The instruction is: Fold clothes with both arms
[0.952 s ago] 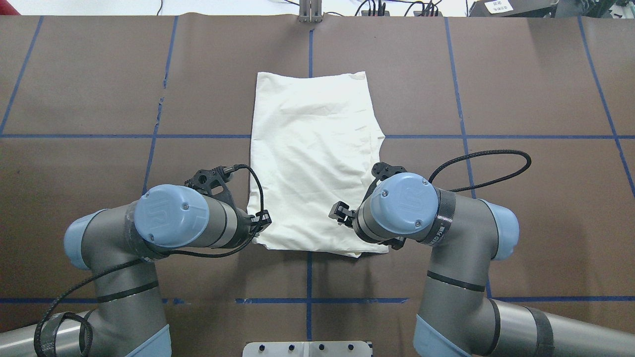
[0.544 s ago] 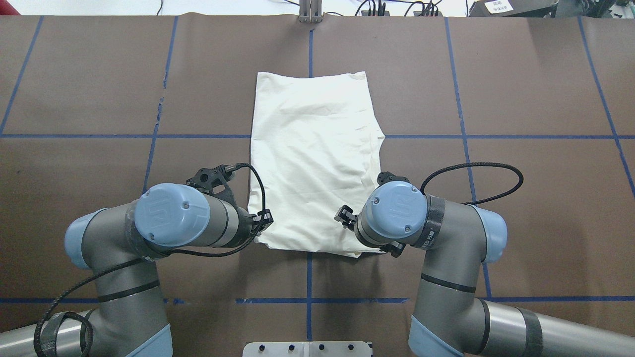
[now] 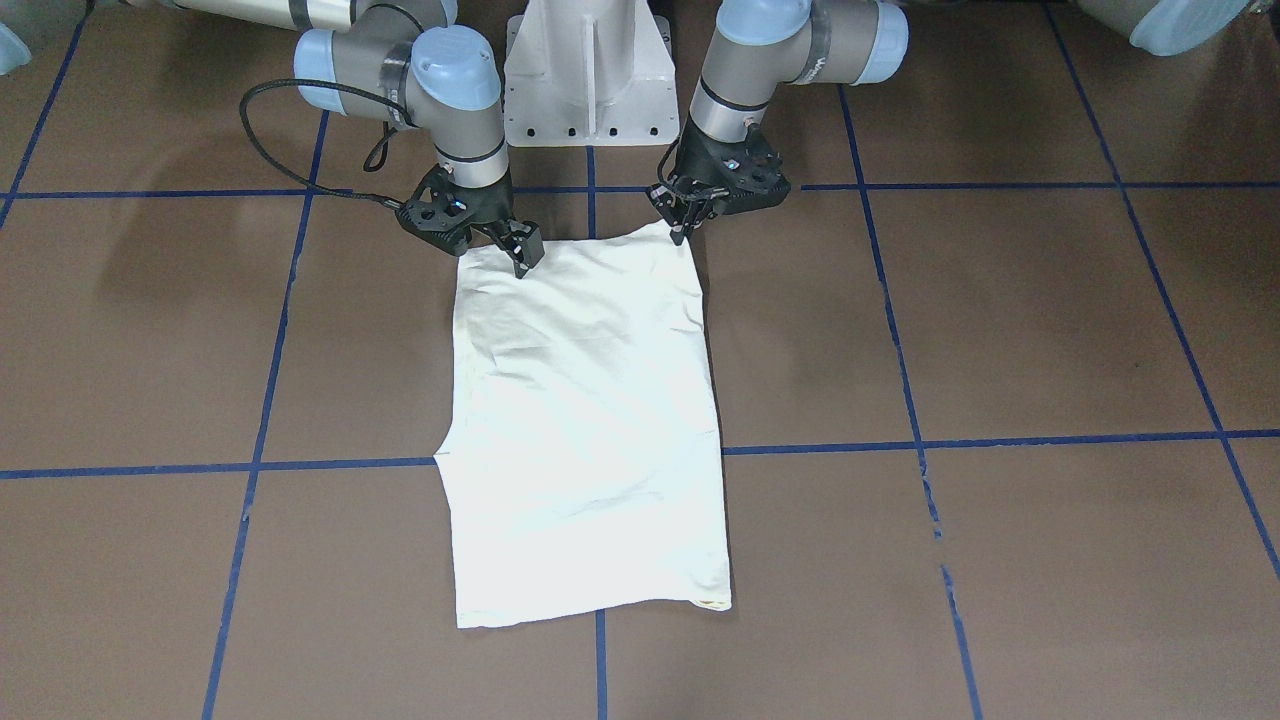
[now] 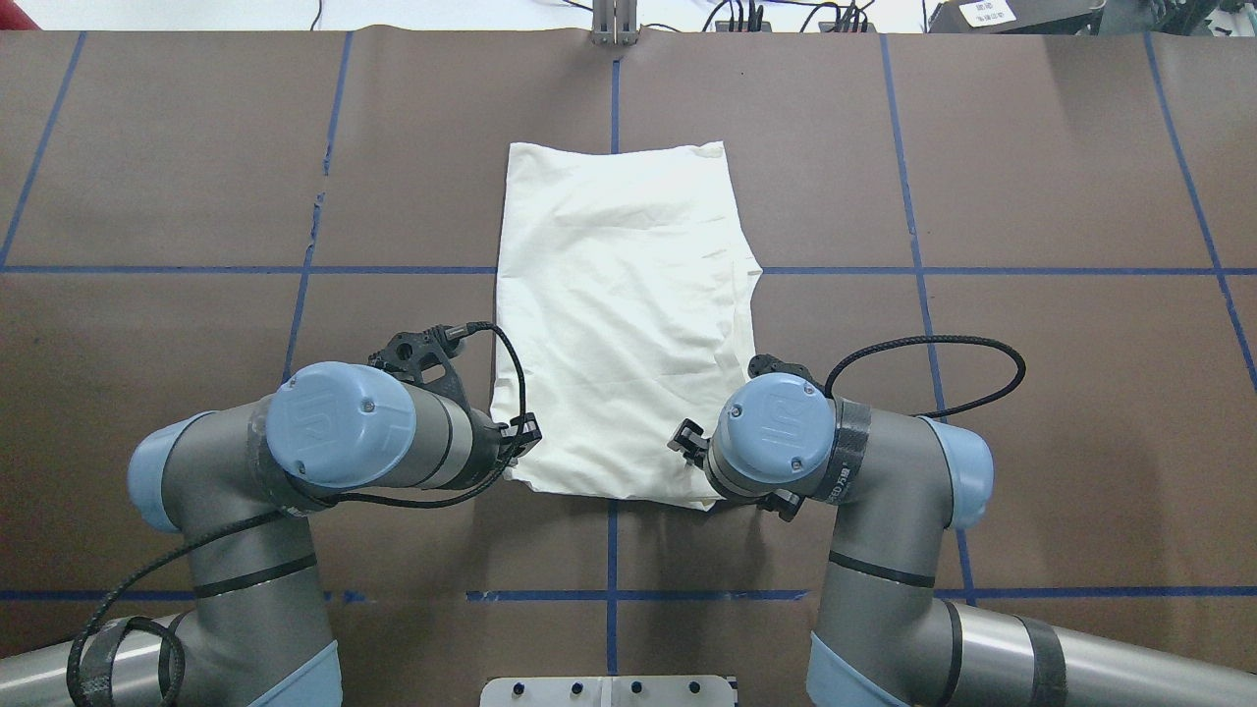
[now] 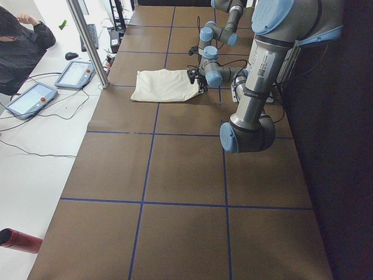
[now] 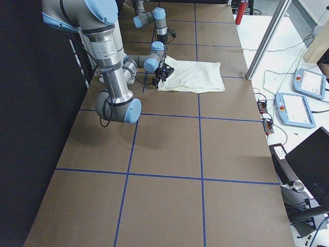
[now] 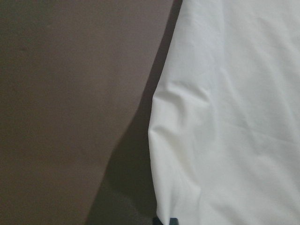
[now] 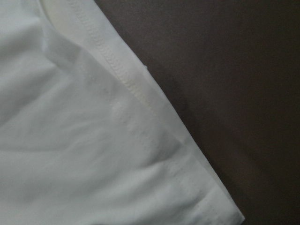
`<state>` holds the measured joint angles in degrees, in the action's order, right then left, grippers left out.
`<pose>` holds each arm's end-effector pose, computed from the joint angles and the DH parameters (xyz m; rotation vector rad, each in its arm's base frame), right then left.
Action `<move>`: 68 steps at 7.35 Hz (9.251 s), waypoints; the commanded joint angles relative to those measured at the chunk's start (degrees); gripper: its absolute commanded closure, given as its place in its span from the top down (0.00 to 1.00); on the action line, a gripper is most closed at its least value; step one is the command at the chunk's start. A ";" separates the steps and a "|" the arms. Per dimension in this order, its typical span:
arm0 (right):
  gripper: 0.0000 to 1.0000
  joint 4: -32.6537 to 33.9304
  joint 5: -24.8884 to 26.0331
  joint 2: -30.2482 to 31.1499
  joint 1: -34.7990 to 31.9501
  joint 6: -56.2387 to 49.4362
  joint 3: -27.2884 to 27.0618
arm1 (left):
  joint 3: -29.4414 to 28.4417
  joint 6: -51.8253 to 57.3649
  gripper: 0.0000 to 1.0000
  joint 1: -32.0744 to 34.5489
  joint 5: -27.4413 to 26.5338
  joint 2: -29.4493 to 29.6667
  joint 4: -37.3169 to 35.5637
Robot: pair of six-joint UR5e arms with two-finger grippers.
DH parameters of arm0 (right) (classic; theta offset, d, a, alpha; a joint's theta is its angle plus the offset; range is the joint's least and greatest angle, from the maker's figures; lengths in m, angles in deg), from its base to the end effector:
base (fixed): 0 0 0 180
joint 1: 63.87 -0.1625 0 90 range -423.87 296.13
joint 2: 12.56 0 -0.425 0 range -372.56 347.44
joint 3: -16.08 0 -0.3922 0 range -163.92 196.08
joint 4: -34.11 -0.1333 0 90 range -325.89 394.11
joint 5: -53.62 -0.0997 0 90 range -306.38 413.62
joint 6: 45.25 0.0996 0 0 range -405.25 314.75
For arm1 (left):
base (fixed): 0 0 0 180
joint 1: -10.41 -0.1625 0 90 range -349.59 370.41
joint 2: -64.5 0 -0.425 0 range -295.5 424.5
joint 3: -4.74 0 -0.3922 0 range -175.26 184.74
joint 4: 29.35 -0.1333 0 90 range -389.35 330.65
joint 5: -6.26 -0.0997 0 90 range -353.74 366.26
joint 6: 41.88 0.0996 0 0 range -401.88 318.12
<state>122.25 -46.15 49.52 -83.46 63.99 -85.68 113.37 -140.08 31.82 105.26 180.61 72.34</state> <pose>-0.5645 -0.3244 0.2950 -0.1632 -0.7346 0.5842 0.5182 -0.3296 0.2394 -0.0304 0.9998 -0.3960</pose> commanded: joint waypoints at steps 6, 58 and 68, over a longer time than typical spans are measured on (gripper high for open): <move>0.00 -0.42 -0.07 -0.29 0.07 -0.61 0.33 | 0.00 0.03 0.00 0.03 -0.04 0.09 0.00; 1.00 3.61 -34.43 28.27 -76.22 -117.86 14.93 | -16.96 112.35 1.00 68.68 26.24 -20.83 -2.96; 1.00 -11.31 -34.53 31.52 -66.55 -92.56 9.30 | -13.54 111.74 1.00 68.32 32.31 -24.34 -17.14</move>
<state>114.05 -80.58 80.92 -151.60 -32.28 -75.90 99.70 -28.27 100.15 137.67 156.27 55.27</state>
